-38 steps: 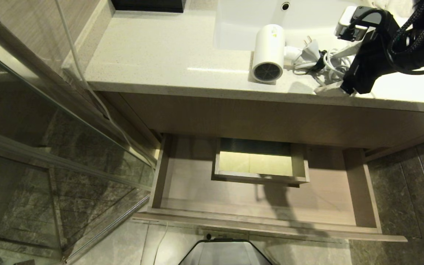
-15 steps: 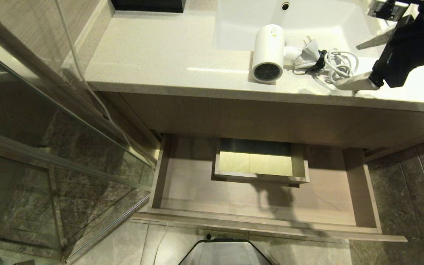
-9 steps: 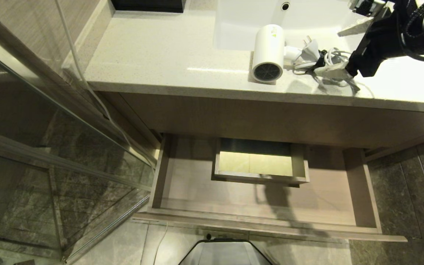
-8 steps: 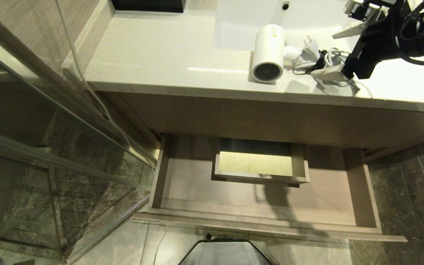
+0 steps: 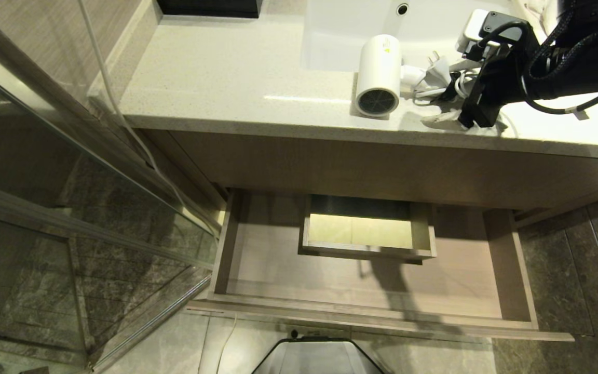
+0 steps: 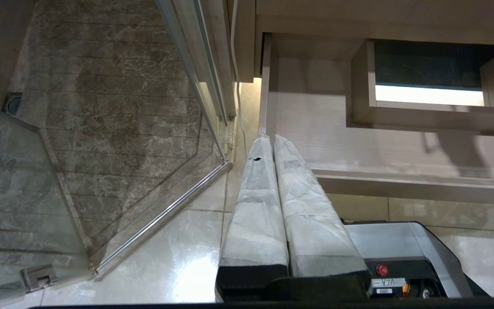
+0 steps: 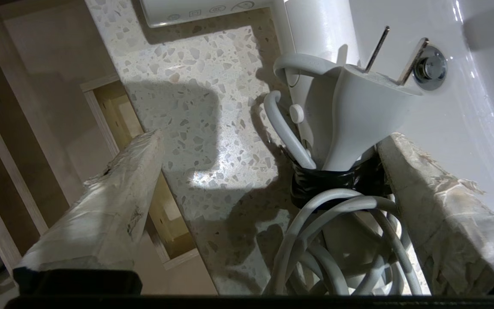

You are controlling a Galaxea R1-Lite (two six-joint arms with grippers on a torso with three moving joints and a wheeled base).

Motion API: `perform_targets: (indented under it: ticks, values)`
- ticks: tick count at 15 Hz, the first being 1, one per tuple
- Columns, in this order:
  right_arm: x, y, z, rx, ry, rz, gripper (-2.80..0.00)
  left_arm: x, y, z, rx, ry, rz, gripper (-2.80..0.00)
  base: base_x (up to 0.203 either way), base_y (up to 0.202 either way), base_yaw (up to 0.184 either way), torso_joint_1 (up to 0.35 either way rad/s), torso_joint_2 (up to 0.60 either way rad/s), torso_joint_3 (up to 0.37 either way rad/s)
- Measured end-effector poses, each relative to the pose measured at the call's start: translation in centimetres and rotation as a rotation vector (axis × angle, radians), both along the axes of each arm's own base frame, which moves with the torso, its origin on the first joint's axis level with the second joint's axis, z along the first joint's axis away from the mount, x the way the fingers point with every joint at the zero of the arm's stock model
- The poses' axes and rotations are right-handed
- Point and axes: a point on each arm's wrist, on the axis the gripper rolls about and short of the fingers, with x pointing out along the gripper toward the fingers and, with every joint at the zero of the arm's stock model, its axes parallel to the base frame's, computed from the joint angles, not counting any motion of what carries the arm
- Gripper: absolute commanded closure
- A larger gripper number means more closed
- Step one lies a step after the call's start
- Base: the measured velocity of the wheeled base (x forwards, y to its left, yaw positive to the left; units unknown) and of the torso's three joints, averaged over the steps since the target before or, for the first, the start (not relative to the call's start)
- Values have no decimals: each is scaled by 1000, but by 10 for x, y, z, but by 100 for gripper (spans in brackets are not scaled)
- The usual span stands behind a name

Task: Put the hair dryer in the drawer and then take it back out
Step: Pick up the hairdryer

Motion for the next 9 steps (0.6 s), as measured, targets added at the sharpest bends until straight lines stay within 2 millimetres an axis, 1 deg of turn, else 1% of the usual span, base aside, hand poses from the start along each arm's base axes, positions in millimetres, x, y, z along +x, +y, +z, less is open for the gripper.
perform_targets:
  ticks: [2,3,4,9]
  values:
    - [3,0,-4,-3,15,-1,-280,0,0,0,0,0,0,0,0,0,0,0,0,0]
    - [4,1,-5,-3,19,-1,-264,0,0,0,0,0,0,0,0,0,0,0,0,0]
    - [6,1,-6,-5,19,-1,0,0,0,0,0,0,0,0,0,0,0,0,0,0]
    - [10,-1,-11,-16,36,-16,0,0,0,0,0,0,0,0,0,0,0,0,0,0]
